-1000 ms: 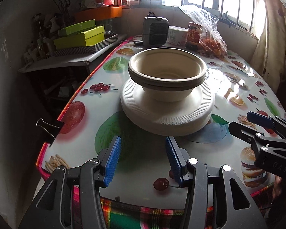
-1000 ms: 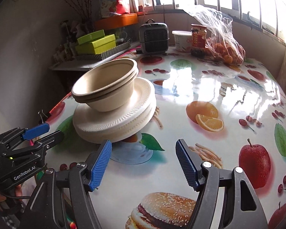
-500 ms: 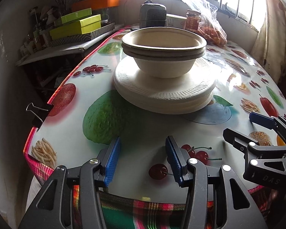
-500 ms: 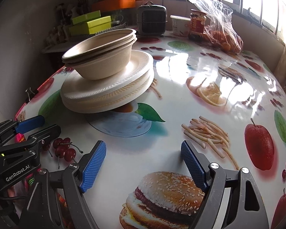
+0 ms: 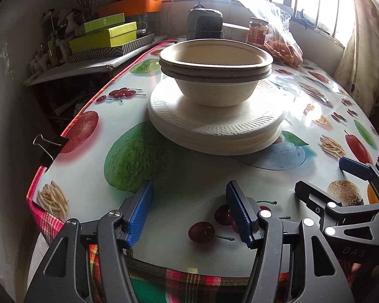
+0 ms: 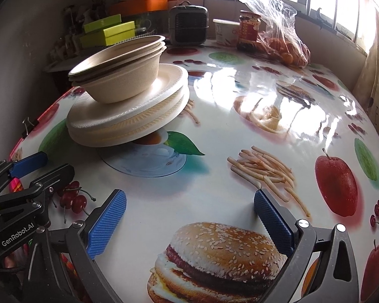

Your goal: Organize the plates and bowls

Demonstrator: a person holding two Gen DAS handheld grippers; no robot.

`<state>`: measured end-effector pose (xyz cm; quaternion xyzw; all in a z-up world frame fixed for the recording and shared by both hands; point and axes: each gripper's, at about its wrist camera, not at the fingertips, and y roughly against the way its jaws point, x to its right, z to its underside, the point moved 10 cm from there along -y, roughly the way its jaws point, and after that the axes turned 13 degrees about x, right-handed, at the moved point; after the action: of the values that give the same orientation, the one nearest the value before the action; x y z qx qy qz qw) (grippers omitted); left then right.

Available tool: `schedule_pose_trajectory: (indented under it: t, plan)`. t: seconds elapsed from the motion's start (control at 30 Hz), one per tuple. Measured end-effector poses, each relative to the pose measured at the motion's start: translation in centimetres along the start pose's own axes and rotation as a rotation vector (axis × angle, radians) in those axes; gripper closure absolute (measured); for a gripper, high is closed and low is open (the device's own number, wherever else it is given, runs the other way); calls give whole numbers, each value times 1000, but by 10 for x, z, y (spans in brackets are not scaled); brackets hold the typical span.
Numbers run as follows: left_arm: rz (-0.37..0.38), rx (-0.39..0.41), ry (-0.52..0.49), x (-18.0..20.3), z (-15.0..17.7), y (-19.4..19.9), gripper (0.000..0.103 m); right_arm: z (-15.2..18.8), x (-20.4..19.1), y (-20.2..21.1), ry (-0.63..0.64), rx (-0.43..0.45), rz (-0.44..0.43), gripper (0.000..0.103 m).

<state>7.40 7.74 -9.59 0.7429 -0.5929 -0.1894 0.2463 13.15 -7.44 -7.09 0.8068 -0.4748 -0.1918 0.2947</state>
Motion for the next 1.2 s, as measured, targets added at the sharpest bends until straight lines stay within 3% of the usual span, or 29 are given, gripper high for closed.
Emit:
schedule_pose_trajectory:
  t: [1.2]
  plan:
    - [-2,3,0,-1,0,0,42,0,4,4,-4,10,6,1]
